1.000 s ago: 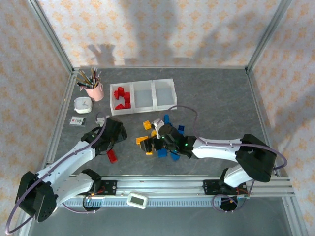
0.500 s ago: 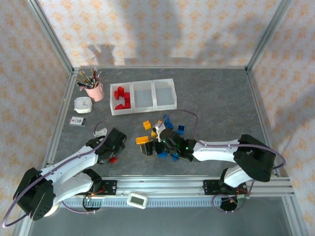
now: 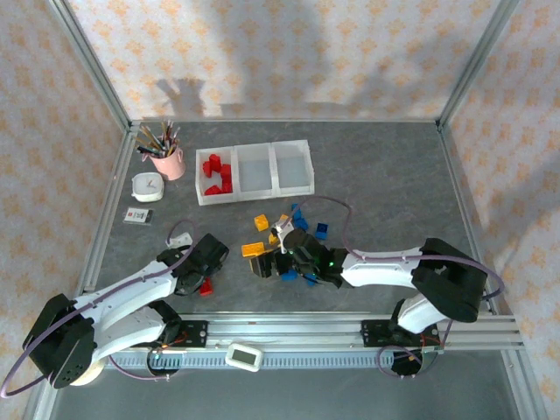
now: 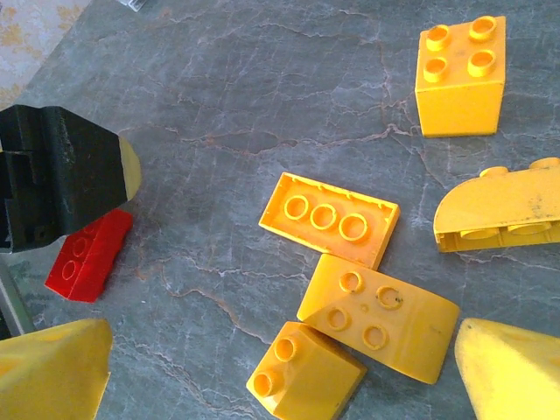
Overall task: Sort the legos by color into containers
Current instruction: Pick up the lego from the bottom-left of the table.
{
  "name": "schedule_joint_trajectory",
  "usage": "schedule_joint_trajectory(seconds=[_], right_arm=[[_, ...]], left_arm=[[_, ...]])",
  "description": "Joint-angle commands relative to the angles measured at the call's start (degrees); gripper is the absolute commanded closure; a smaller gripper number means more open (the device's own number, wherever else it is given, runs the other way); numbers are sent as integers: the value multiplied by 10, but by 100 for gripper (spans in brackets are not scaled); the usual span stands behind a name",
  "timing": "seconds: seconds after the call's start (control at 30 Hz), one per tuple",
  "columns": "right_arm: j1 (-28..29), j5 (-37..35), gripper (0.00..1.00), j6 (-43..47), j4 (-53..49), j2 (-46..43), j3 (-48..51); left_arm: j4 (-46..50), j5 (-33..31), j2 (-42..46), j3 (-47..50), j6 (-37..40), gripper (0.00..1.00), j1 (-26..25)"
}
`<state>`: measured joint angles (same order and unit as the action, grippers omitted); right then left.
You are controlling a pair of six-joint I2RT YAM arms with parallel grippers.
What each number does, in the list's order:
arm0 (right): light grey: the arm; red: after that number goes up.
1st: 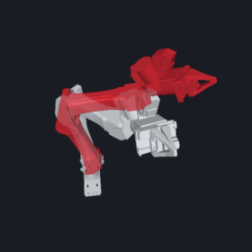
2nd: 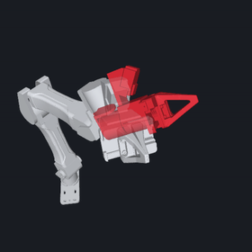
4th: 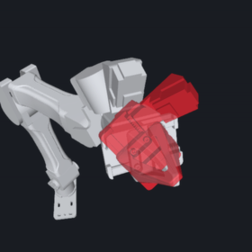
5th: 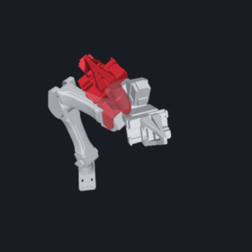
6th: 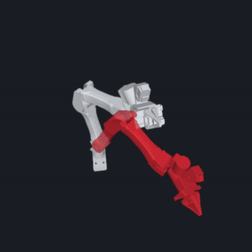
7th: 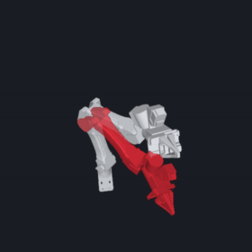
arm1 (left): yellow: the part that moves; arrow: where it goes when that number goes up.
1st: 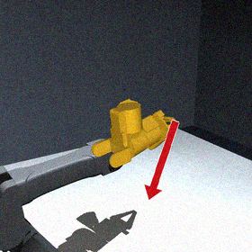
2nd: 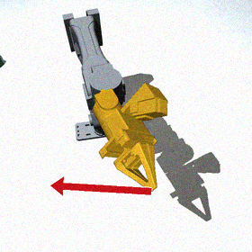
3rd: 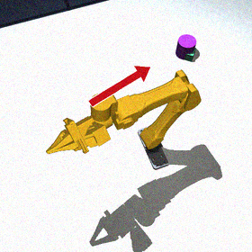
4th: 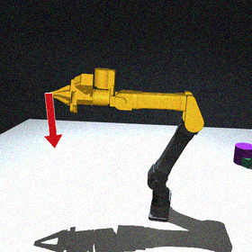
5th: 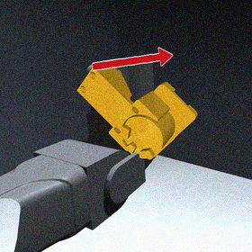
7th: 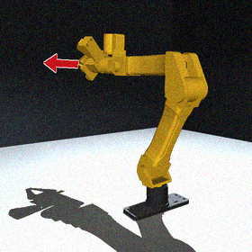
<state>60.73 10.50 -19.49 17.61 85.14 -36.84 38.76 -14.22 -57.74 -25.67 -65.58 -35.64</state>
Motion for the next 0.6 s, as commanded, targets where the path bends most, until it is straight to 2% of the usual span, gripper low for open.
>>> schedule_joint_trajectory(seconds=[0.0,0.2,0.4,0.57], right_arm=[[3,-13,0,-5,5,1,-6],[3,-14,0,-4,3,5,-9],[3,-13,0,-3,3,11,-12],[3,-14,0,-6,6,9,-7]], left_arm=[[39,-22,6,-8,-18,20,-5],[5,33,13,15,-21,21,-25],[2,40,-16,14,-12,24,-44],[-22,46,-31,15,-9,35,-53]])
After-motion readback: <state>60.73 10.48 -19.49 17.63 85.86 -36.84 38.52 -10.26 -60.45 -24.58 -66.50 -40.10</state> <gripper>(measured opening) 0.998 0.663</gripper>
